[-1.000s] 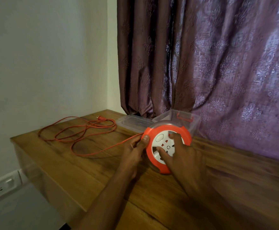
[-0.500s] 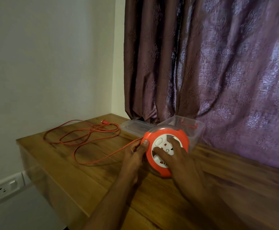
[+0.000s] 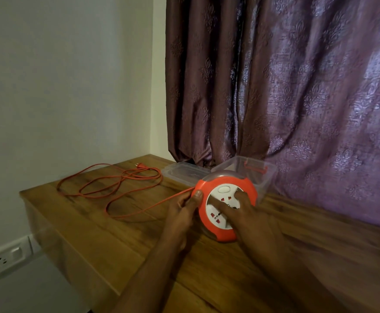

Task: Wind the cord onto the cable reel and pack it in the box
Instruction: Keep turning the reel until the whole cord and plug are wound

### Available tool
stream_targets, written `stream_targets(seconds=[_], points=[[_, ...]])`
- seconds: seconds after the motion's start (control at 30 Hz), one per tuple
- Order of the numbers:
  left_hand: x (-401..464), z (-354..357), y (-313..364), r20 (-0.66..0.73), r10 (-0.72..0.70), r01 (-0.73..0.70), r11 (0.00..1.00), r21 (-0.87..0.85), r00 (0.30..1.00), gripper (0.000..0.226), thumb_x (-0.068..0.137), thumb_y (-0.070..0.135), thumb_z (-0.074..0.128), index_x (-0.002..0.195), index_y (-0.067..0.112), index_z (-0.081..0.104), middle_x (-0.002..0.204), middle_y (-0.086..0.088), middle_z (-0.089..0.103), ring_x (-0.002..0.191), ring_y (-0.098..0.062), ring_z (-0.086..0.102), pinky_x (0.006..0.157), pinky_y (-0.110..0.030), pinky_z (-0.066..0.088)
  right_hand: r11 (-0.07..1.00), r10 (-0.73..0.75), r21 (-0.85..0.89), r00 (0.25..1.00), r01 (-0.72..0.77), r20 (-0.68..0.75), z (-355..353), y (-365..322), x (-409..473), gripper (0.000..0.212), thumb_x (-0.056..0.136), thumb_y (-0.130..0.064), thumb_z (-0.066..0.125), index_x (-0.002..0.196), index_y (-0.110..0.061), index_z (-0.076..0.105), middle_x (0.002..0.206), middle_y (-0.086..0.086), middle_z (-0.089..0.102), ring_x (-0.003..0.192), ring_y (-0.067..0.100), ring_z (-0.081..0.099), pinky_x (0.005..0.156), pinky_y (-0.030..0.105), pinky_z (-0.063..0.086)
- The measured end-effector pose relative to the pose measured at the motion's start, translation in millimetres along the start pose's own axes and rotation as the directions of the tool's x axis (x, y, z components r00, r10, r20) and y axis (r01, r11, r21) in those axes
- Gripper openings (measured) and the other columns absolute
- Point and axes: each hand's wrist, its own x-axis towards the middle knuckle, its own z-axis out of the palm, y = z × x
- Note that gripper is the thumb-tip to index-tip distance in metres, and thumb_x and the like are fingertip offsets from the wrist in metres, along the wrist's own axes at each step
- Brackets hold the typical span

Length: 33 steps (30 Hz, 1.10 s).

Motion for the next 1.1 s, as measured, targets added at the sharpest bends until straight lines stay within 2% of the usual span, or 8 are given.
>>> stream_targets(seconds=[0.17,0.3,0.5,0.63,0.73,0.83,0.97,1.1], points=[[0.7,-0.2,-0.8,0.015,-0.010,0.010,1.000,-0.011,1.000,0.023,0.076,0.052,0.068,0.091,0.038,0.079,0.099,0.001,0.081,0.090,-0.019,0.078,0.067,-0.029,0.062,0.998,0.052,-0.016,0.983,-0.055,-0.179,4.9,-1.0,1.3,0.068,0.090,-0.063,0.037,0.142,-0.055,-0.006,0.125,-0.002,0.048,0.085,0.021,0.064,0.064,0.034,0.054],[0.3,1.9,-2.3,0.024,-0.007,0.006,1.000,0.015,1.000,0.024,0.081,0.050,0.067,0.096,0.035,0.079,0.102,0.000,0.080,0.094,-0.020,0.077,0.071,-0.031,0.062,0.987,0.153,0.093,0.954,-0.133,-0.259,13.4,-1.3,4.4,0.067,0.082,-0.074,0.038,0.139,-0.052,0.011,0.120,-0.004,0.061,0.086,0.026,0.068,0.068,0.037,0.055],[-4.3,6.1,0.2,0.091,-0.024,0.023,1.000,0.013,0.996,0.014,0.081,0.047,0.066,0.088,0.046,0.078,0.097,0.009,0.080,0.088,-0.012,0.078,0.065,-0.023,0.061,0.911,0.358,0.309,0.895,-0.273,-0.265,15.8,-4.8,3.8,0.058,0.074,-0.079,0.043,0.120,-0.046,0.030,0.087,0.001,0.072,0.078,0.028,0.068,0.064,0.035,0.053],[-3.9,6.6,-1.3,0.093,-0.019,0.018,1.000,0.012,0.995,0.017,0.080,0.047,0.067,0.092,0.042,0.078,0.099,0.007,0.080,0.088,-0.015,0.078,0.065,-0.024,0.061,0.825,0.482,0.439,0.850,-0.356,-0.215,12.6,-6.1,5.2,0.056,0.073,-0.077,0.051,0.112,-0.039,0.036,0.095,0.006,0.070,0.085,0.033,0.067,0.070,0.039,0.054],[-1.1,4.2,-3.0,0.073,0.005,-0.004,1.000,-0.006,0.997,0.019,0.082,0.048,0.066,0.094,0.039,0.078,0.101,0.004,0.080,0.090,-0.017,0.078,0.067,-0.026,0.061,0.879,0.371,0.411,0.889,-0.242,-0.268,10.9,-5.9,2.9,0.049,0.082,-0.063,0.054,0.119,-0.037,0.035,0.107,0.002,0.067,0.087,0.028,0.067,0.067,0.042,0.055],[2.7,-2.4,-2.7,0.020,0.014,-0.013,0.999,-0.037,1.000,0.018,0.083,0.047,0.066,0.092,0.039,0.079,0.099,0.002,0.081,0.089,-0.019,0.078,0.067,-0.027,0.061,0.969,0.134,0.237,0.944,-0.062,-0.300,10.8,-5.6,1.0,0.048,0.091,-0.036,0.055,0.133,-0.035,0.033,0.128,0.003,0.047,0.098,0.025,0.062,0.063,0.042,0.056],[6.4,-8.7,-3.5,-0.058,-0.012,0.007,0.997,-0.076,0.998,0.032,0.078,0.049,0.069,0.099,0.027,0.079,0.101,-0.004,0.080,0.091,-0.026,0.078,0.069,-0.035,0.063,0.992,-0.029,0.115,0.987,0.048,-0.155,17.0,-1.6,-0.6,0.056,0.097,-0.025,0.046,0.143,-0.048,0.023,0.153,0.004,0.018,0.135,0.027,0.034,0.094,0.043,0.050],[4.1,-6.8,-2.6,-0.006,-0.020,0.019,0.998,-0.063,1.000,0.019,0.074,0.052,0.069,0.087,0.042,0.079,0.097,0.002,0.081,0.085,-0.020,0.079,0.063,-0.029,0.062,0.986,-0.086,0.134,0.991,0.100,-0.107,16.6,-2.5,-0.9,0.059,0.101,-0.030,0.042,0.141,-0.056,0.007,0.160,-0.006,-0.003,0.143,0.025,0.019,0.108,0.043,0.039]])
